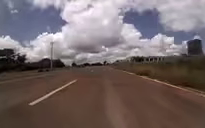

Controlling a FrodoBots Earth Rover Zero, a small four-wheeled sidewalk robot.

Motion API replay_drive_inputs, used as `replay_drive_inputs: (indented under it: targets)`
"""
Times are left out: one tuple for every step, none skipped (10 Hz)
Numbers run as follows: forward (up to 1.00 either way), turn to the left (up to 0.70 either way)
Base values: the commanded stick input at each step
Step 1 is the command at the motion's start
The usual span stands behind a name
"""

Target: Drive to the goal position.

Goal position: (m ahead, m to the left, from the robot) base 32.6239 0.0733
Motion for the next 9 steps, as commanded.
replay_drive_inputs:
  targets:
    - [1.00,0.00]
    - [1.00,0.00]
    - [1.00,0.00]
    - [1.00,0.00]
    - [1.00,0.00]
    - [1.00,0.00]
    - [1.00,0.00]
    - [1.00,0.00]
    - [1.00,0.00]
